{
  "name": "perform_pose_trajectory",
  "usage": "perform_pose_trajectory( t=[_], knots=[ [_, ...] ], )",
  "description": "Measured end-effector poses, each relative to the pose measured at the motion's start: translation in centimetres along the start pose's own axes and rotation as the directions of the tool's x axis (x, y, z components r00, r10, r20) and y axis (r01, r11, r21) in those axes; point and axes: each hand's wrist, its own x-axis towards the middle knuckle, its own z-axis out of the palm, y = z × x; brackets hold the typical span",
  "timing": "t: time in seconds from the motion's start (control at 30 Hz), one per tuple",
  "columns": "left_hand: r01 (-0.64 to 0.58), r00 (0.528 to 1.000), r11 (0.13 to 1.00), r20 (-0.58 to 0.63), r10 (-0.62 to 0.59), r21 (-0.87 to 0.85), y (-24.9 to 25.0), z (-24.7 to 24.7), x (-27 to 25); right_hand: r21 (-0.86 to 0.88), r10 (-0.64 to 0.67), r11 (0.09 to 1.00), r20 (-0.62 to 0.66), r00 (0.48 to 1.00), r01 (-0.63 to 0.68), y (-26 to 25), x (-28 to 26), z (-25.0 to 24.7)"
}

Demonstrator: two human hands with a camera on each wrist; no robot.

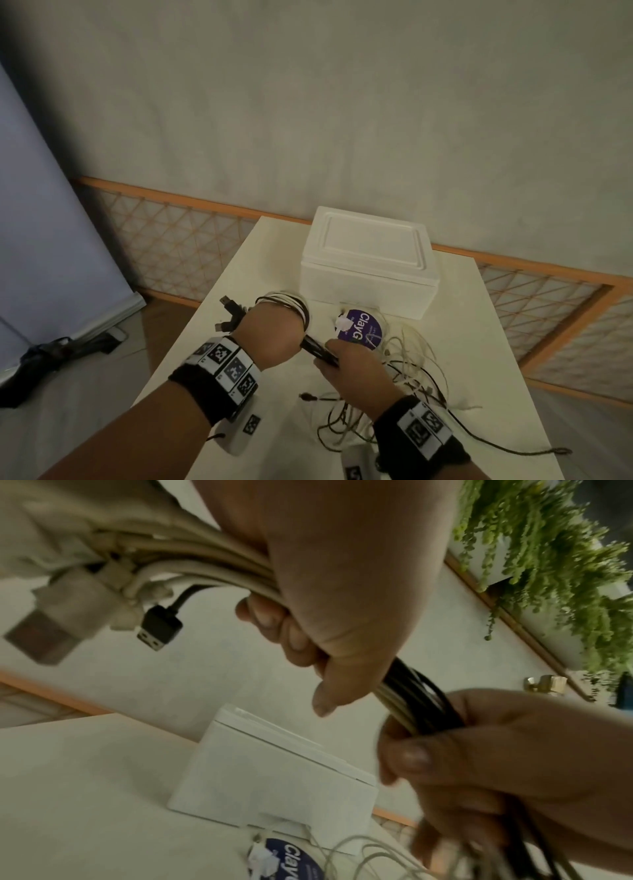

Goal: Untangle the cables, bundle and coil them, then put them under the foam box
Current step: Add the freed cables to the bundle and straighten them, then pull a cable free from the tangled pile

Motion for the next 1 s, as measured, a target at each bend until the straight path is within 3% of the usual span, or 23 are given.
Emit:
perform_pose_trajectory(
  t=[0.13, 0.2, 0.27, 0.33, 0.4, 0.53, 0.6, 0.67, 0.8, 0.9, 0.97, 1.0],
  knots=[
    [0.090, 0.990, 0.994, 0.116, -0.082, -0.069, -0.7, 1.6, 0.1, 0.117, 0.135, 0.981, 0.169, 0.976, -0.156, 1.8, -0.1, -1.0],
    [0.121, 0.989, 0.987, 0.102, -0.110, -0.108, -0.5, 2.4, 0.4, -0.010, 0.128, 0.992, 0.126, 0.984, -0.128, 2.2, -0.2, -1.4],
    [0.149, 0.989, 0.969, 0.054, -0.141, -0.200, -0.2, 2.8, 0.7, -0.200, 0.091, 0.976, -0.004, 0.996, -0.090, 1.8, -0.3, -2.7],
    [0.161, 0.987, 0.927, 0.067, -0.147, -0.338, 0.1, 3.1, 0.9, -0.368, -0.009, 0.929, -0.137, 0.991, -0.042, 1.1, -0.3, -4.4],
    [0.166, 0.983, 0.861, 0.147, -0.108, -0.482, 0.7, 2.9, 0.7, -0.510, -0.190, 0.859, -0.234, 0.953, 0.046, 1.0, -0.4, -6.1],
    [0.182, 0.941, 0.612, 0.316, 0.118, -0.770, 2.0, 0.5, -0.4, -0.582, -0.512, 0.772, -0.332, 0.792, 0.255, 0.6, -0.6, -9.0],
    [0.111, 0.928, 0.584, 0.294, 0.229, -0.804, 2.6, -0.6, -1.0, -0.594, -0.566, 0.750, -0.351, 0.746, 0.290, 0.2, -0.3, -9.7],
    [0.027, 0.917, 0.542, 0.237, 0.321, -0.840, 3.2, -1.2, -1.6, -0.548, -0.573, 0.770, -0.369, 0.732, 0.326, -0.1, 0.3, -9.9],
    [-0.051, 0.895, 0.368, 0.121, 0.430, -0.929, 4.3, -1.8, -2.7, -0.409, -0.578, 0.812, -0.462, 0.673, 0.417, -1.3, 1.1, -8.9],
    [-0.122, 0.892, 0.266, 0.012, 0.451, -0.956, 4.5, -2.4, -3.4, -0.305, -0.540, 0.840, -0.559, 0.629, 0.449, -1.7, 1.9, -7.8],
    [-0.167, 0.903, 0.227, -0.057, 0.425, -0.959, 4.0, -2.6, -3.6, -0.216, -0.499, 0.854, -0.600, 0.626, 0.473, -1.8, 2.3, -7.1],
    [-0.186, 0.910, 0.209, -0.089, 0.404, -0.960, 3.8, -2.6, -3.5, -0.154, -0.458, 0.870, -0.608, 0.649, 0.469, -1.8, 2.3, -6.8]
  ],
)
